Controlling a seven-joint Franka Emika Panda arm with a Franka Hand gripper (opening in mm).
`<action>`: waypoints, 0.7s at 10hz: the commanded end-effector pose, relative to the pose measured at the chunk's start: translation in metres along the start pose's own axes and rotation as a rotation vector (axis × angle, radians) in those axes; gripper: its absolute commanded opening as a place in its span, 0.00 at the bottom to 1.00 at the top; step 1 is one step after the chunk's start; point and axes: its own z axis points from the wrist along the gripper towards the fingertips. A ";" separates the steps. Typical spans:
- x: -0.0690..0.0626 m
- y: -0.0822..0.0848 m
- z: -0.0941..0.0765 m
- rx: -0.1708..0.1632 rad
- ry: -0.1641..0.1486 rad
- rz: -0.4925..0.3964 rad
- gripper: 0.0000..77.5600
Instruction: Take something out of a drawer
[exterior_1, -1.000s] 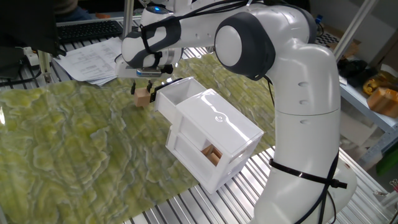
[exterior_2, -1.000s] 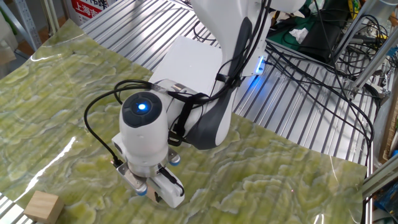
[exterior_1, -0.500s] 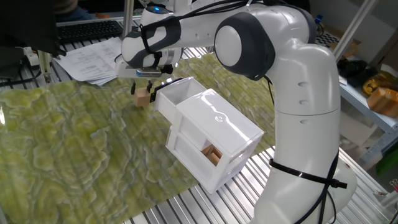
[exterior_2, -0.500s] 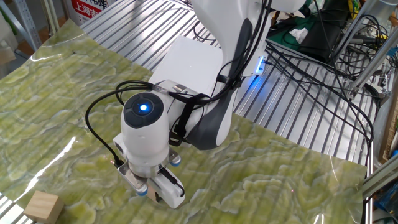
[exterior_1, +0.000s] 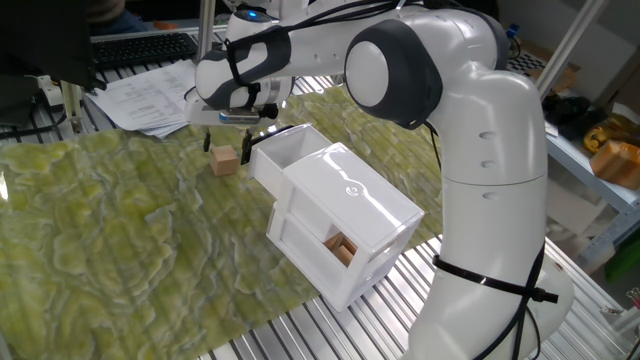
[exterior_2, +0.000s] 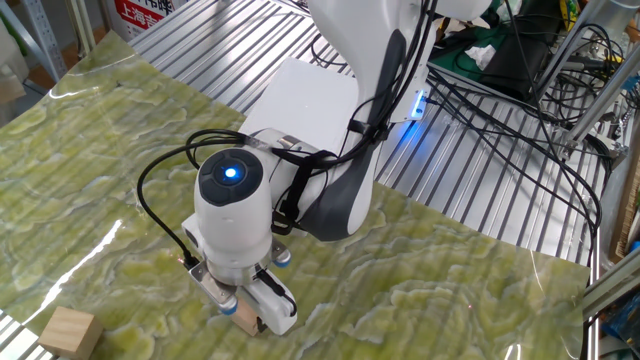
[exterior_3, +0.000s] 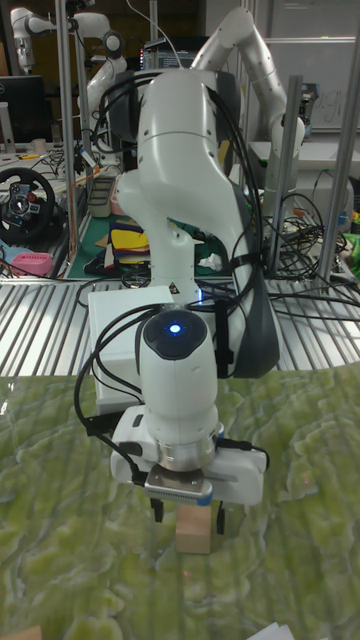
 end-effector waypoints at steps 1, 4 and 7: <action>-0.001 0.000 -0.002 -0.003 -0.002 0.003 1.00; -0.003 0.001 -0.023 -0.004 0.006 0.013 1.00; -0.004 -0.001 -0.035 -0.003 0.011 0.012 1.00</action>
